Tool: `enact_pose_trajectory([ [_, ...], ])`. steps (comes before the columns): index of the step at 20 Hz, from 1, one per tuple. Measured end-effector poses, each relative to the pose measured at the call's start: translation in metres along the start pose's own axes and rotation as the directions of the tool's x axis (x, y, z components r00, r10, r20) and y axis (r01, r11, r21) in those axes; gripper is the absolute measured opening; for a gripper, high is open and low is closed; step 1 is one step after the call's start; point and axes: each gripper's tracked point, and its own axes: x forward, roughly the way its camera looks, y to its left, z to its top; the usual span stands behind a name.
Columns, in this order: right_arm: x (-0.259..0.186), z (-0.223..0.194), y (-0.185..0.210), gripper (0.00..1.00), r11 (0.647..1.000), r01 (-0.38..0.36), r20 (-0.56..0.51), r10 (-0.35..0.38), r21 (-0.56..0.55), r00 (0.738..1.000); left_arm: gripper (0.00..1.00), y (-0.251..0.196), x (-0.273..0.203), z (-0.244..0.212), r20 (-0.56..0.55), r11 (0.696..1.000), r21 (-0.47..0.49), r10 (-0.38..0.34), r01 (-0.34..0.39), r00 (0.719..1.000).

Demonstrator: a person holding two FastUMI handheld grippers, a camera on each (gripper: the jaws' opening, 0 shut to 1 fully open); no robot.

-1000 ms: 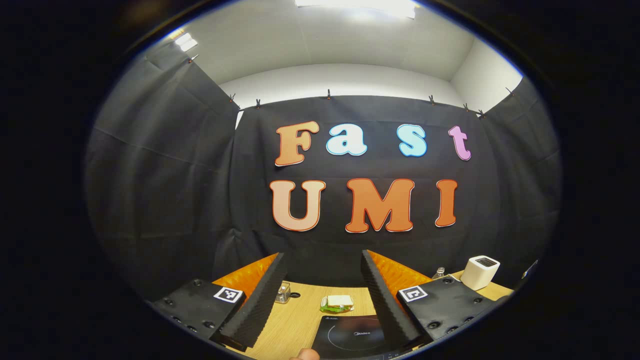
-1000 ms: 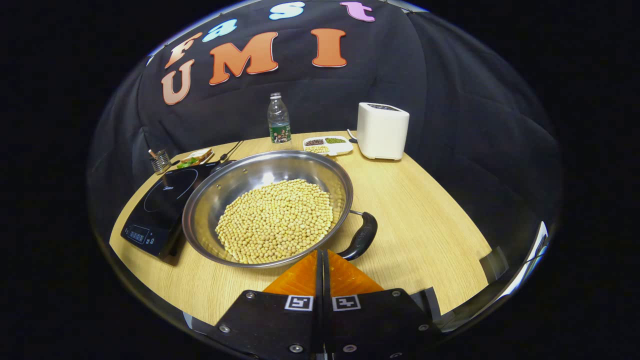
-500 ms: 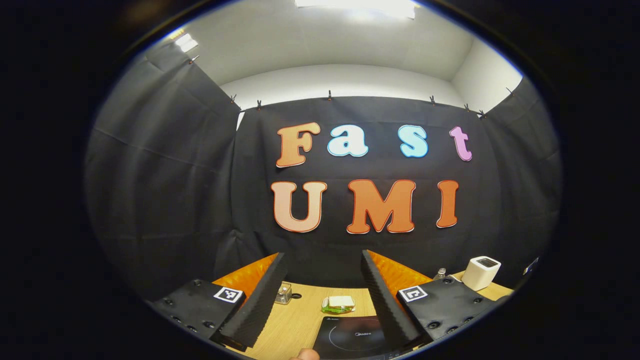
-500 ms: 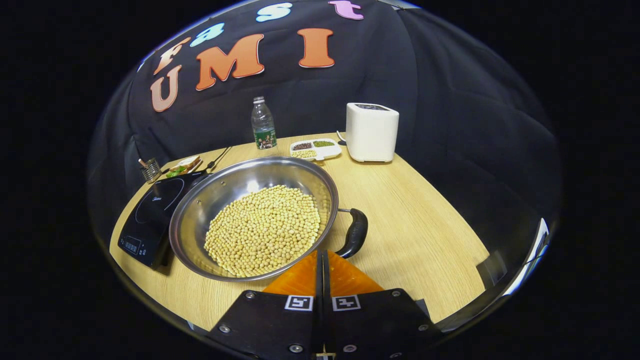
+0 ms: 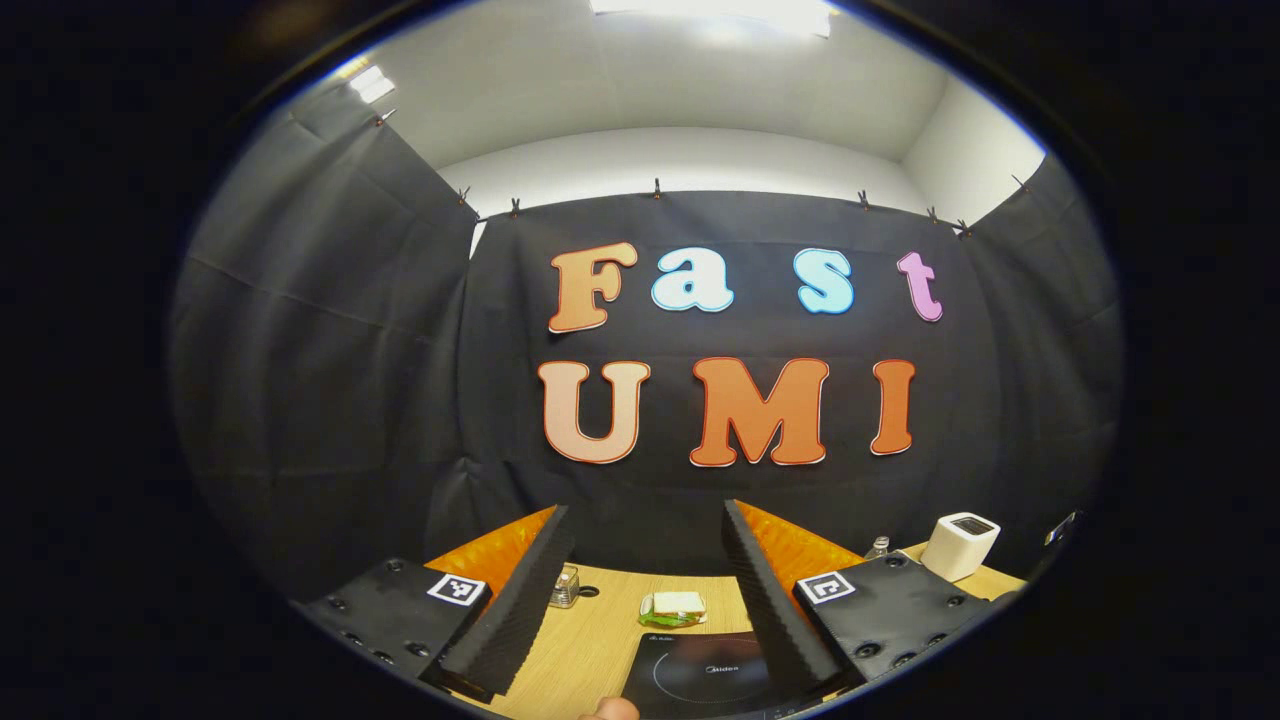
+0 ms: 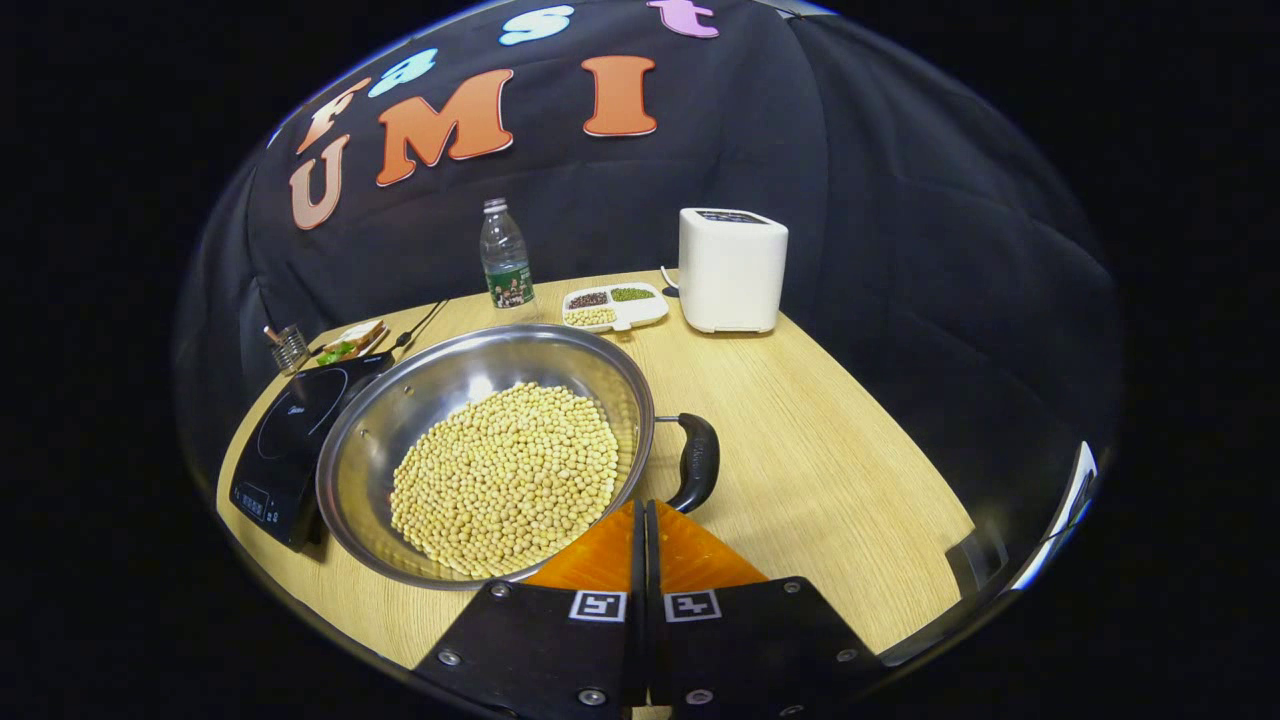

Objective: First push the handle of the pot to place it horizontally, then grasp the pot with both hands and set it on the induction cooktop.

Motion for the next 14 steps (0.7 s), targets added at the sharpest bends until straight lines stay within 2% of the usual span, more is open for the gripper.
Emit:
enact_pose_trajectory([
  [14,0.024,0.017,-0.013,0.00,1.000,0.011,0.011,-0.011,0.002,1.000,0.98,-0.003,0.010,-0.015,-0.028,1.000,-0.001,0.009,-0.009,1.000],
])
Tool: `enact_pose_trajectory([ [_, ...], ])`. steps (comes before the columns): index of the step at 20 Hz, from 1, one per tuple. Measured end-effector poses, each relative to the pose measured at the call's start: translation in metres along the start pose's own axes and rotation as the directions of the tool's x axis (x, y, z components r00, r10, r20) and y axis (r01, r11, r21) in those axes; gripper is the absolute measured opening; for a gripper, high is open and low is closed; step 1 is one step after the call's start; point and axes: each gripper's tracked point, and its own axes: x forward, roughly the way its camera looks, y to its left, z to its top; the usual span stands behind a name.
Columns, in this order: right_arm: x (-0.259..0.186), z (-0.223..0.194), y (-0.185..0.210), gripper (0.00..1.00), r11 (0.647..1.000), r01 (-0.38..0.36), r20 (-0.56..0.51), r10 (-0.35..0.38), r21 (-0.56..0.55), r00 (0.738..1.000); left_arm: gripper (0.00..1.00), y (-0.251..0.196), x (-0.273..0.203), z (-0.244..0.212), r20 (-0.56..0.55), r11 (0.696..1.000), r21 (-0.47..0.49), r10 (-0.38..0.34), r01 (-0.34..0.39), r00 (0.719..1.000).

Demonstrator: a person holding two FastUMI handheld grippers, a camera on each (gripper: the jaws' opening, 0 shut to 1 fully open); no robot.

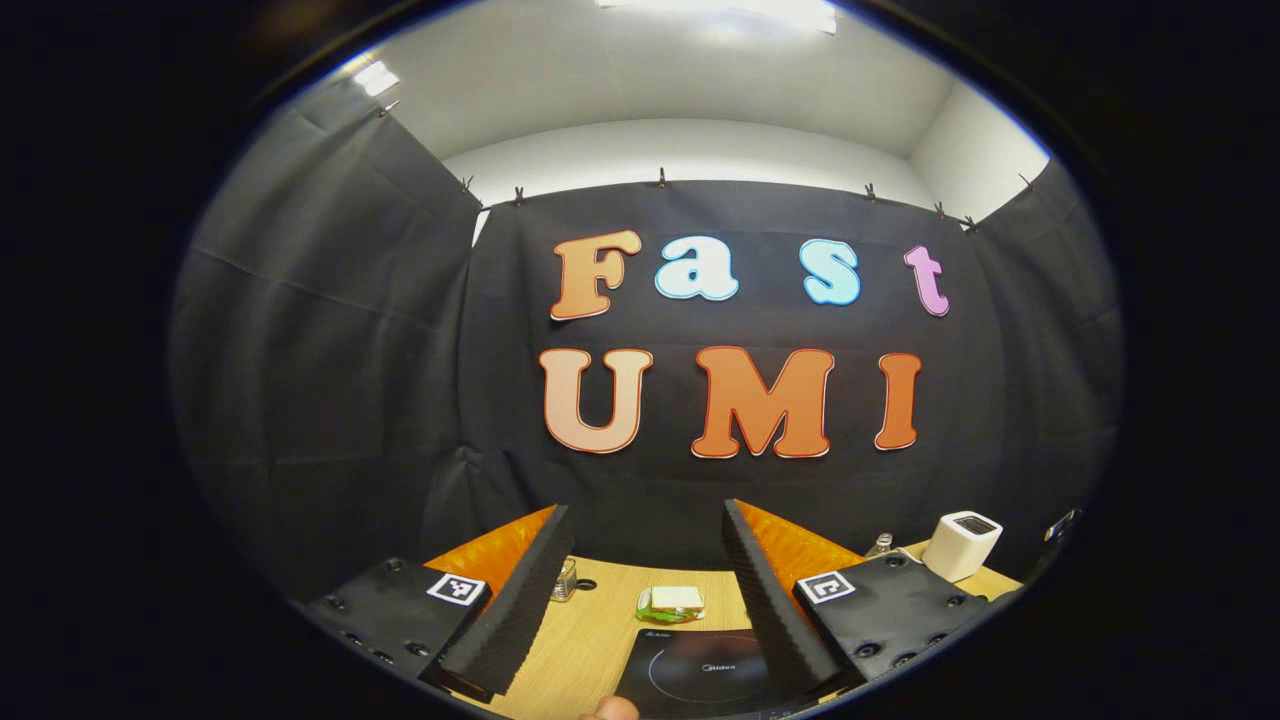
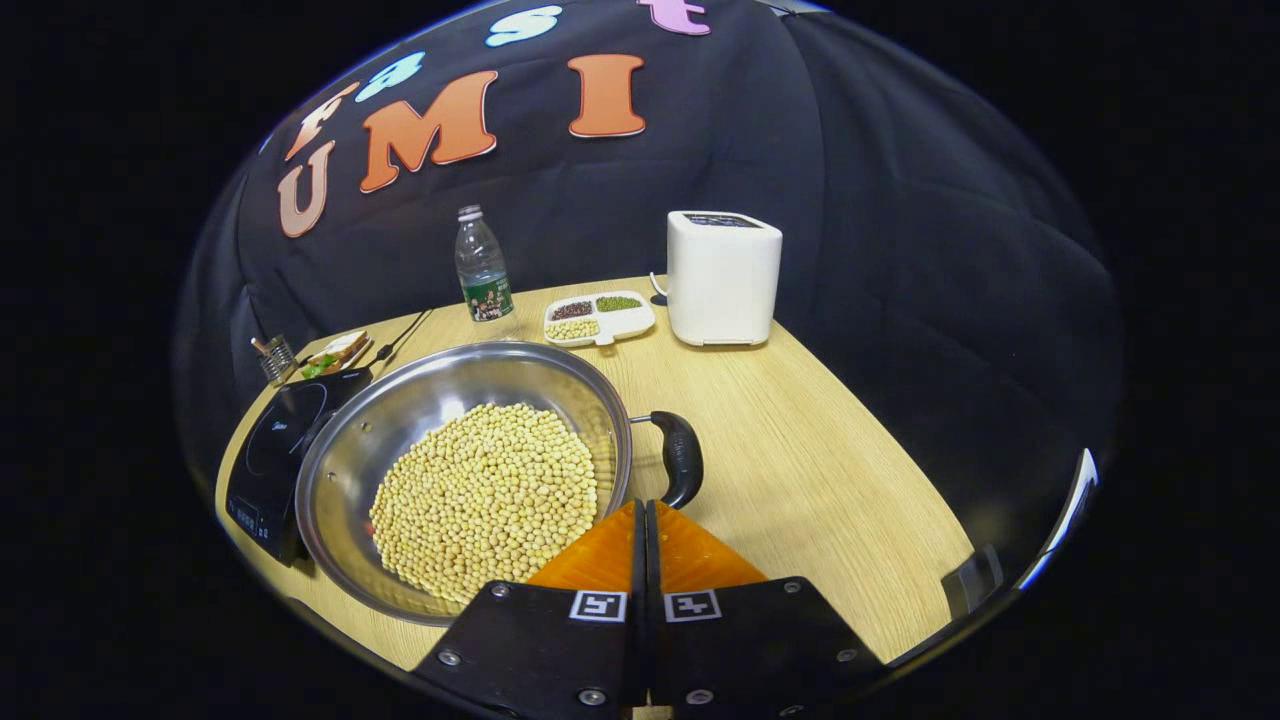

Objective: First push the handle of the pot to place it horizontally, then grasp the pot with both hands and set it on the induction cooktop.

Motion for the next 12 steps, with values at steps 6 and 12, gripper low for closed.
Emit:
enact_pose_trajectory([
  [6,0.007,0.004,-0.001,0.00,1.000,-0.015,0.004,0.015,0.002,1.000,0.98,-0.015,0.007,-0.042,-0.051,1.000,0.011,0.009,-0.008,0.999],
  [12,0.013,0.008,-0.002,0.00,1.000,-0.031,0.007,0.031,-0.004,1.000,0.99,-0.072,0.010,-0.131,-0.187,0.997,-0.017,-0.073,0.071,0.980],
])
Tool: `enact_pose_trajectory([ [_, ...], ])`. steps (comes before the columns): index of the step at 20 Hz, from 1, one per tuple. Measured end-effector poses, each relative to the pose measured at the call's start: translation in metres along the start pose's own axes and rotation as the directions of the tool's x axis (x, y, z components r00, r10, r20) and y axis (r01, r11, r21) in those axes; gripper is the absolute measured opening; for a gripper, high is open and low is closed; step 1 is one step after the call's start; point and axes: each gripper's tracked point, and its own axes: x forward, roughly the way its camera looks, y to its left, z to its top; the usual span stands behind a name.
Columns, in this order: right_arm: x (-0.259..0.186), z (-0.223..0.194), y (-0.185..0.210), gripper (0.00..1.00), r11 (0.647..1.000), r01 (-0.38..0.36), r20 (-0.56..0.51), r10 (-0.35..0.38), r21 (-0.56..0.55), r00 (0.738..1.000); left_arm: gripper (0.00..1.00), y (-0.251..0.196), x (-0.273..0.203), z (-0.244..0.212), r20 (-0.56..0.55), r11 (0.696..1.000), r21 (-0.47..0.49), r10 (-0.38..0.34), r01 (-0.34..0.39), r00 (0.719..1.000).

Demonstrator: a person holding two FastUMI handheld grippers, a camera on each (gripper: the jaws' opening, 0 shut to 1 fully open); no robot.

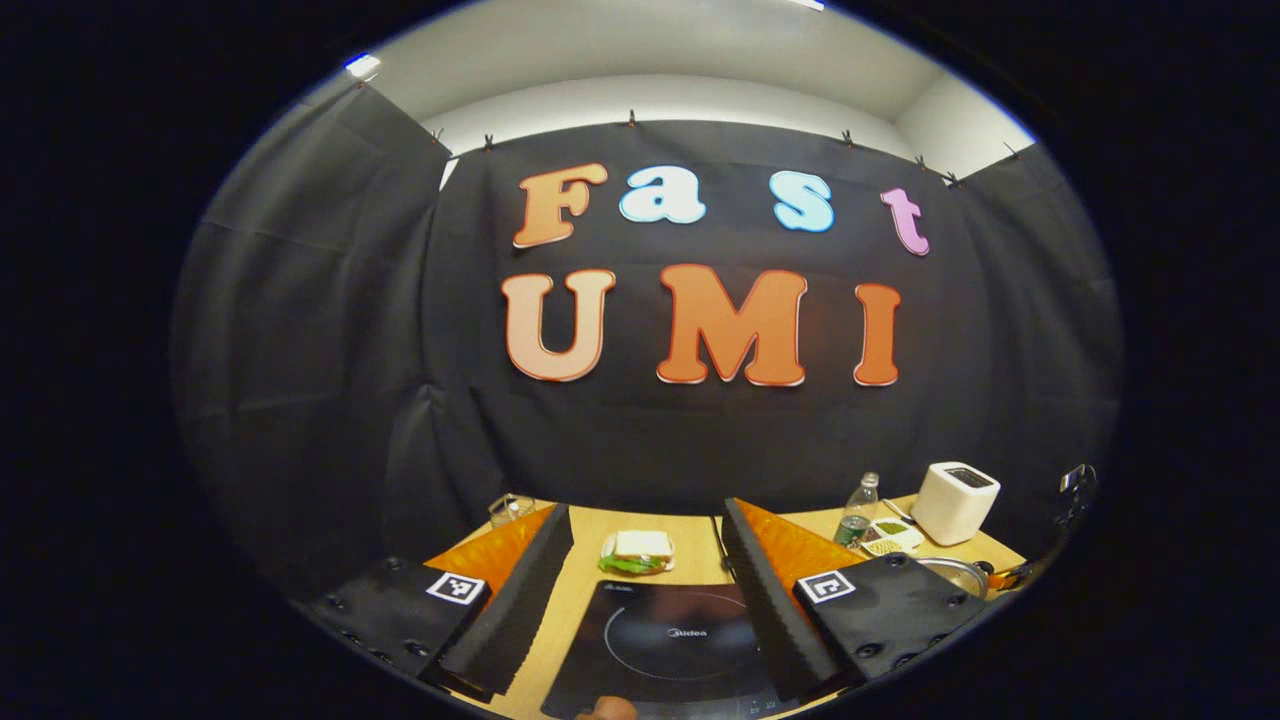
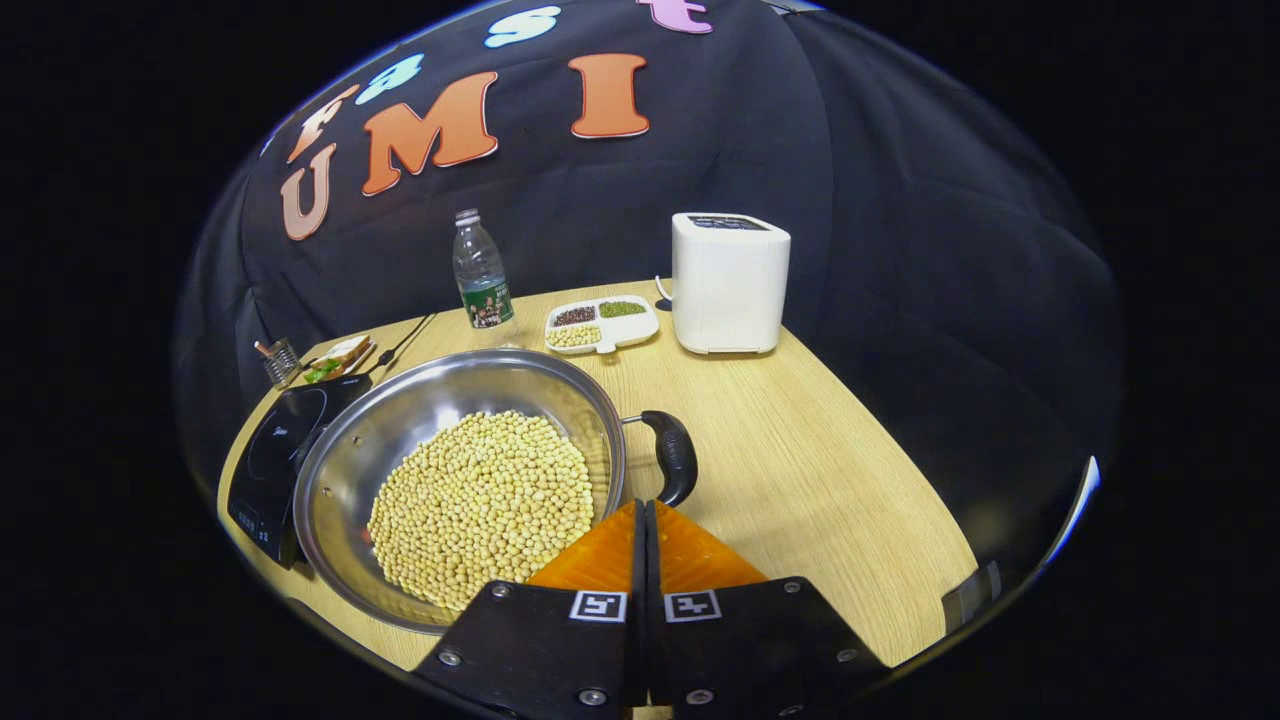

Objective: First push the handle of the pot to place it horizontally, then grasp the pot with both hands and set it on the induction cooktop.

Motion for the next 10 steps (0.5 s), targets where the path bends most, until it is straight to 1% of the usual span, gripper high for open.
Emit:
enact_pose_trajectory([
  [2,0.001,0.002,0.000,0.00,1.000,-0.001,0.001,0.001,0.007,1.000,0.98,-0.027,0.005,-0.028,-0.058,0.999,-0.018,-0.051,0.050,0.997],
  [4,0.003,0.002,-0.001,0.00,1.000,-0.001,0.002,0.001,0.012,1.000,0.98,-0.058,0.010,-0.058,-0.116,0.995,-0.036,-0.100,0.097,0.988],
  [9,0.002,0.005,-0.010,0.00,1.000,0.026,0.013,-0.026,0.007,1.000,0.99,-0.125,0.018,-0.116,-0.219,0.980,-0.057,-0.201,0.193,0.955],
  [10,0.000,0.008,-0.011,0.00,1.000,0.024,0.020,-0.024,0.012,1.000,0.98,-0.137,0.019,-0.126,-0.238,0.976,-0.065,-0.216,0.206,0.947],
])
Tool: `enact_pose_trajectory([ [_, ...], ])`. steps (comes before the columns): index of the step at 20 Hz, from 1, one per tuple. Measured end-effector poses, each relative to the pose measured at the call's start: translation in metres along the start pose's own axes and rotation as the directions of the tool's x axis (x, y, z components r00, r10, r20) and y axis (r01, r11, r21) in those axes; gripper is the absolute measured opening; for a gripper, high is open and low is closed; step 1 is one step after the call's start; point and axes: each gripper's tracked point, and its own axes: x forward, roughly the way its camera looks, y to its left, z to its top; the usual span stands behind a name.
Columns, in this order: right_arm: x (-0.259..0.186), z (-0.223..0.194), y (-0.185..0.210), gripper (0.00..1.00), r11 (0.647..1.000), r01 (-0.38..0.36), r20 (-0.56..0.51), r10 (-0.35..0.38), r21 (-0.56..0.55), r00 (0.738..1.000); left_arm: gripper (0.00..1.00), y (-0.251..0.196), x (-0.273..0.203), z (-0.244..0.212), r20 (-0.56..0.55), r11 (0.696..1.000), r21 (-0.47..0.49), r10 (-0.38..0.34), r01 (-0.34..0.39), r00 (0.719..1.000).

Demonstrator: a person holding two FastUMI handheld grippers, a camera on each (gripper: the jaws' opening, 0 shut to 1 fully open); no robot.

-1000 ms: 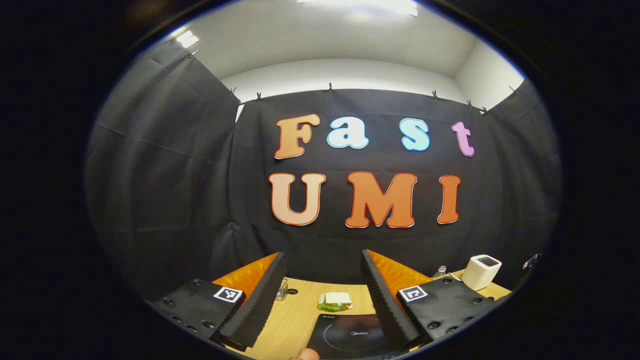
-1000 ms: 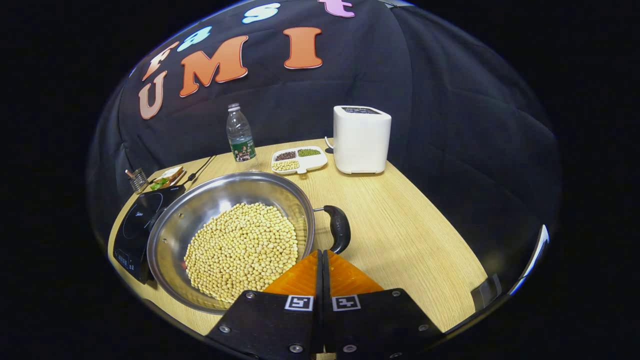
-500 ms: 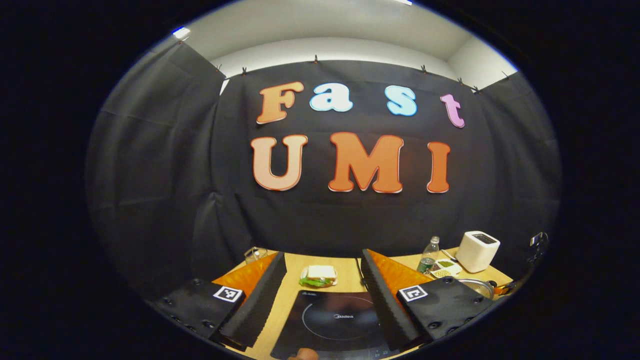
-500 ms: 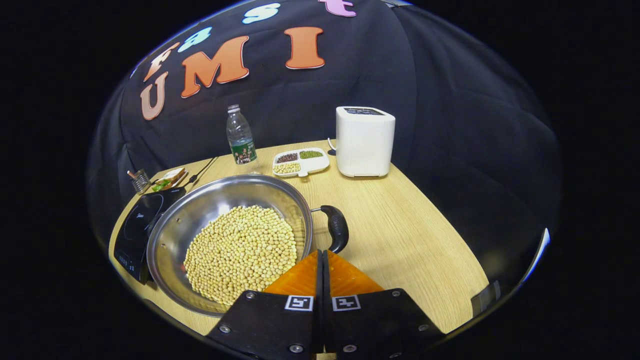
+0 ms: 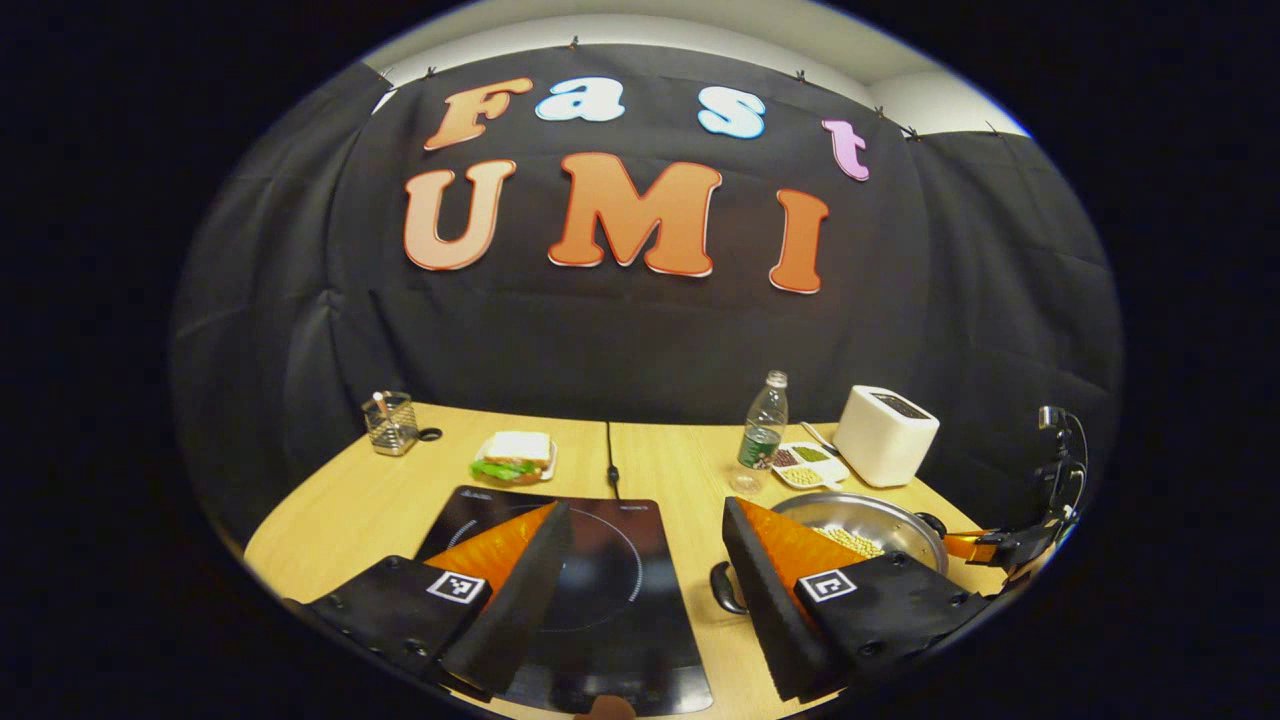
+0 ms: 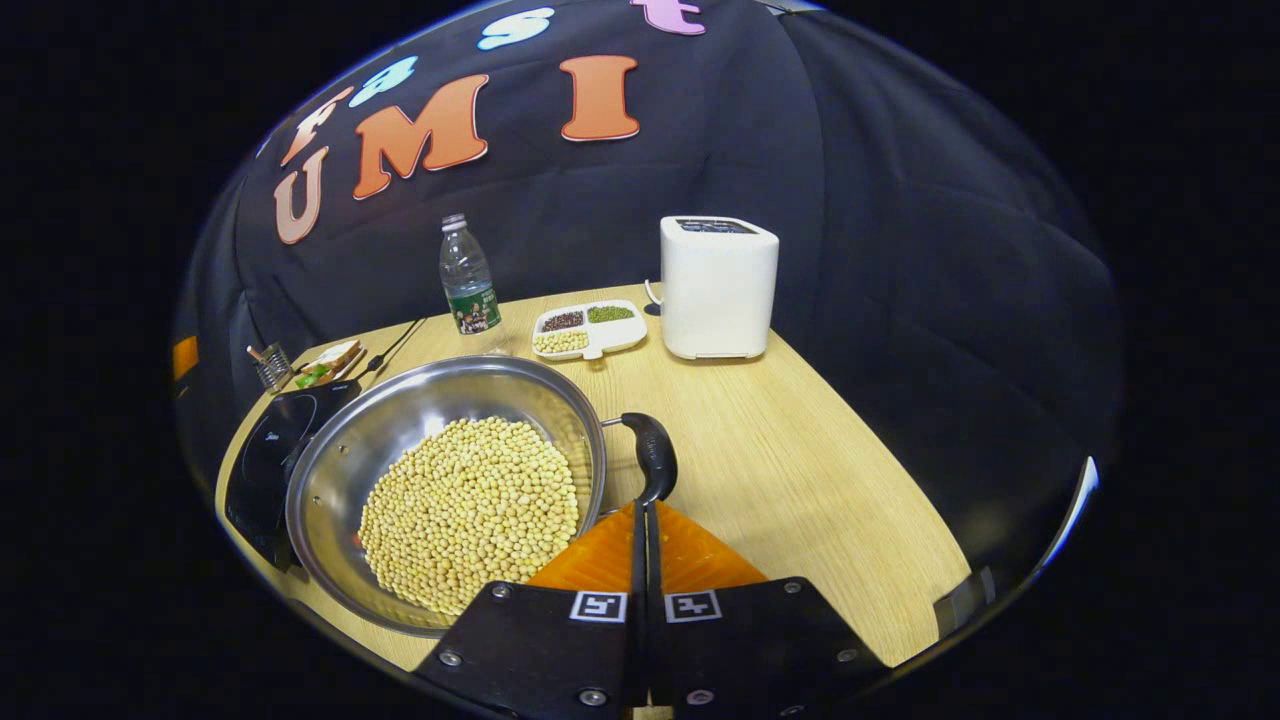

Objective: First push the handle of the pot to place it horizontally, then grasp the pot with both hands and set it on the induction cooktop.

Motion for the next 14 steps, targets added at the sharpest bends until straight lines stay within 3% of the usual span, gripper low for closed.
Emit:
enact_pose_trajectory([
  [10,0.004,0.029,0.000,0.04,0.998,-0.022,0.073,0.017,0.062,0.997,0.99,-0.051,0.051,-0.075,-0.152,1.000,-0.003,-0.031,0.031,0.988],
  [12,0.010,0.031,0.003,0.14,0.998,-0.027,0.075,0.022,0.065,0.997,1.00,-0.059,0.059,-0.086,-0.174,0.999,0.005,-0.032,0.033,0.984],
  [14,0.020,0.030,0.006,0.38,0.998,-0.030,0.068,0.026,0.060,0.997,0.99,-0.066,0.064,-0.094,-0.191,0.999,0.002,-0.039,0.040,0.981],
])
